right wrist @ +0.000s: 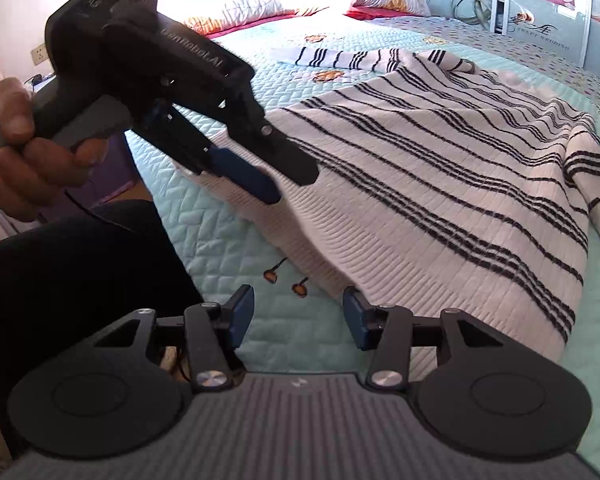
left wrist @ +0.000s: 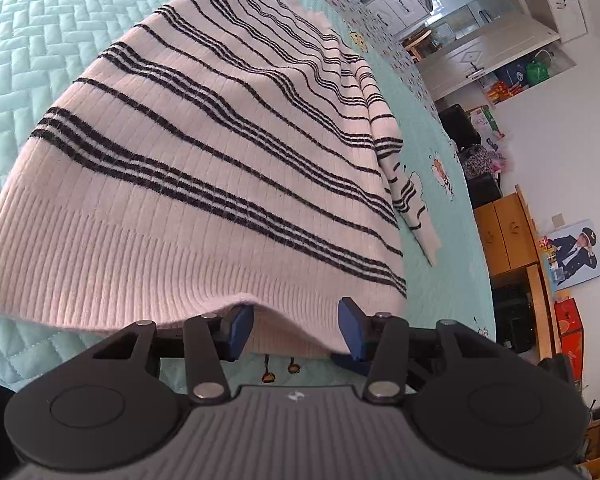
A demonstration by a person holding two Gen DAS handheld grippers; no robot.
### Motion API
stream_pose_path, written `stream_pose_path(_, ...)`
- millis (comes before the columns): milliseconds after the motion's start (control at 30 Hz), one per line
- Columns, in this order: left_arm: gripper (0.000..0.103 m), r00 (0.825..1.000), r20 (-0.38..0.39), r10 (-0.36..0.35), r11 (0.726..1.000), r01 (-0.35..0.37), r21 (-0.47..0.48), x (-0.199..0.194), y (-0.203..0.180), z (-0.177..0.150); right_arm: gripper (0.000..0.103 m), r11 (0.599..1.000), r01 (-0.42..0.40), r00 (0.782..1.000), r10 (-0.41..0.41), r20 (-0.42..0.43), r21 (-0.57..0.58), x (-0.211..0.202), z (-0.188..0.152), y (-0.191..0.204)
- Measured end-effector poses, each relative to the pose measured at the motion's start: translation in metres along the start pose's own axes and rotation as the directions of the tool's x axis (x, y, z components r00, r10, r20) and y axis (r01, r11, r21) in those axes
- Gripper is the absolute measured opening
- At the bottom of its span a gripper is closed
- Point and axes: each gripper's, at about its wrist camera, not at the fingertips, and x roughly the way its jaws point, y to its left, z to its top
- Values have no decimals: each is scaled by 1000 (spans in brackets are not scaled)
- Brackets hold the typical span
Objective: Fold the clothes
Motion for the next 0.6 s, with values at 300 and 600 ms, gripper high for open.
stream_pose_path(300, 49, 996, 24, 88, 972, -91, 217, 5, -13, -10, 54, 959, 124, 989, -141, -49, -253, 13, -3, 6)
stream_pose_path(600, 51, 989, 44, 143, 883, -147, 446, 7, -32, -29, 52, 863, 158, 979, -201, -40, -479, 20, -6, 19)
